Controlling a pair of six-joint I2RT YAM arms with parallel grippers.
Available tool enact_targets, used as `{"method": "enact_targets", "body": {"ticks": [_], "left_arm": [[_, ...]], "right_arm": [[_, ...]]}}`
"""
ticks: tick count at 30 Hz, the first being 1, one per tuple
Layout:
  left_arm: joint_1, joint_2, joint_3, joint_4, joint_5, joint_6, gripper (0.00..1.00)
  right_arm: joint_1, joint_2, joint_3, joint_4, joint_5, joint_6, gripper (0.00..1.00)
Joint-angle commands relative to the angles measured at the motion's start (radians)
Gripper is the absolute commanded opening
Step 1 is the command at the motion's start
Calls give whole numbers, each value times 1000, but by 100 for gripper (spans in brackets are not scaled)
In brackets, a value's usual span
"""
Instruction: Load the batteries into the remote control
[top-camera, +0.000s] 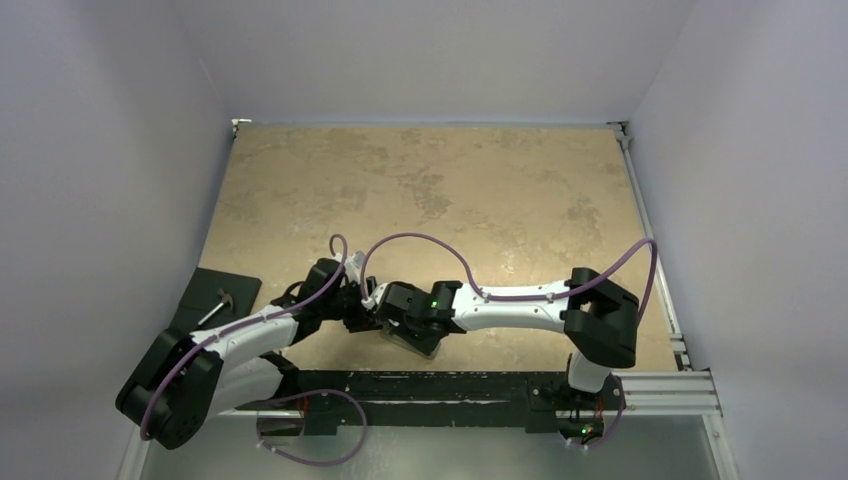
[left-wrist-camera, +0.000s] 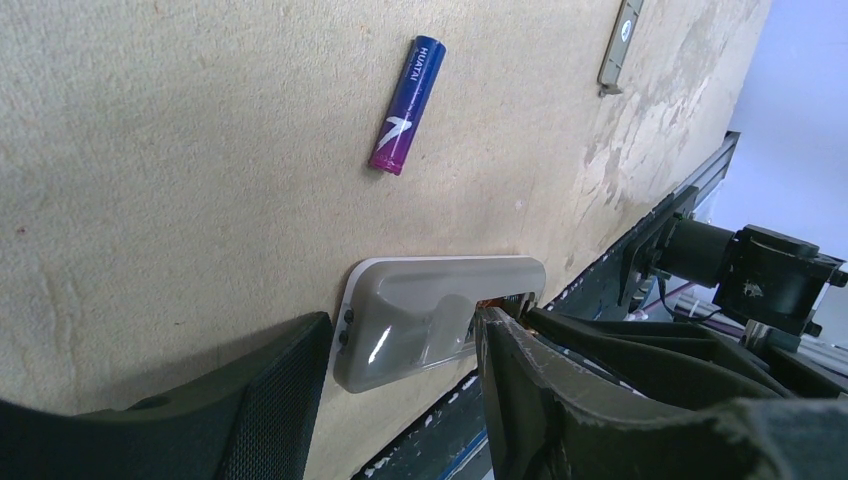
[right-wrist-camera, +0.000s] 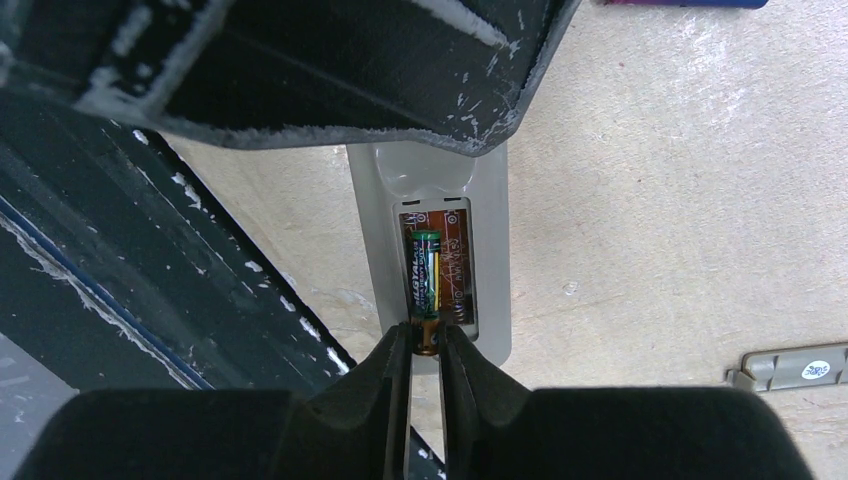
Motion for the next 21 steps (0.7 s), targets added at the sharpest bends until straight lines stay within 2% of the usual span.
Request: {"method": "enact_targets", "body": {"ticks": [1,9,21], "left_arm": [[-5,18,1,-7,-32,28,56],[-5,16,0,-7,-31,29,56],[-4,14,0,-5,-29,29,56]], "right_arm": [[10,3,45,-7,22,-12,23],[15,3,49,-8,29,-12,33],[18,-9,54,-4,46,-6,36]]}}
